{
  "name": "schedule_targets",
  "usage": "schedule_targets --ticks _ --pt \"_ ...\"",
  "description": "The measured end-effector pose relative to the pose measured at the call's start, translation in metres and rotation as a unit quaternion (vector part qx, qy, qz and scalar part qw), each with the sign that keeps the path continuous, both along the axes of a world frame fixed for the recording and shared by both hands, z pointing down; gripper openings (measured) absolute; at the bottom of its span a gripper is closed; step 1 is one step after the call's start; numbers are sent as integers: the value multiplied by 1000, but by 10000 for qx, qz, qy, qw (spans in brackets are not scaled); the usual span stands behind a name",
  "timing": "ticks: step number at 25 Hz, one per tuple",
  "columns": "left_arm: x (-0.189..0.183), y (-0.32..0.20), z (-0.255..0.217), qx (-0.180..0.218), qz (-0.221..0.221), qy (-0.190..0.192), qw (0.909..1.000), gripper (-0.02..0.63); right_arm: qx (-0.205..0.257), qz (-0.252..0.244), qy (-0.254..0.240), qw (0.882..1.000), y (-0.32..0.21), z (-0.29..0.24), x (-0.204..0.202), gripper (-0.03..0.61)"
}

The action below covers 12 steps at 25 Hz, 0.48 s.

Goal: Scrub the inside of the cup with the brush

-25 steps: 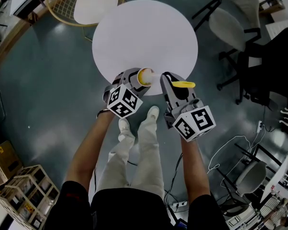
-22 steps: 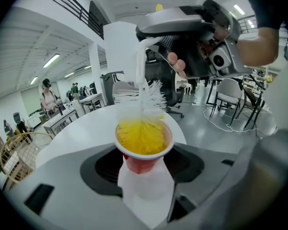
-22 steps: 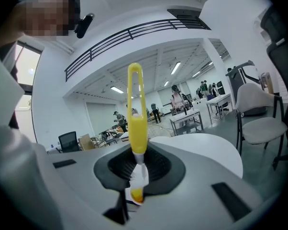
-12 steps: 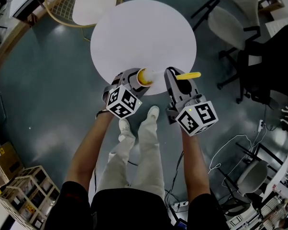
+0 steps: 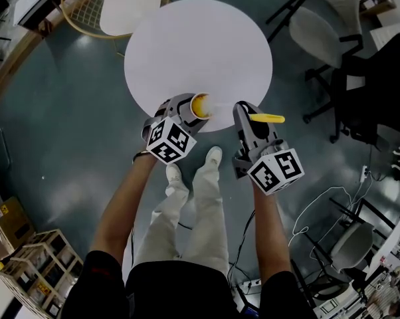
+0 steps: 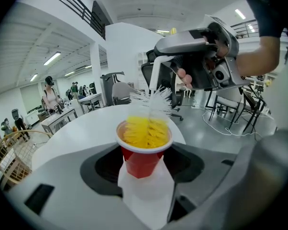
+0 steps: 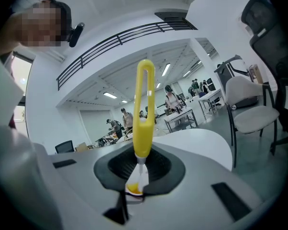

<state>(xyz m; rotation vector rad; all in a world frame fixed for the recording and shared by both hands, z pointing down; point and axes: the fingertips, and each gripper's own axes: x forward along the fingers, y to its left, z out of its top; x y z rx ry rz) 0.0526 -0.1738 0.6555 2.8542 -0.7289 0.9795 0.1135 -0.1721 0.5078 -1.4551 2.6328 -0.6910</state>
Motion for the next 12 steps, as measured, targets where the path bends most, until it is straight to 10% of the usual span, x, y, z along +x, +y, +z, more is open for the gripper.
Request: schedule_targets --ticks 12 --pt "2 -2 1 -4 -54 -56 10000 273 61 -169 26 9998 14 -4 -11 46"
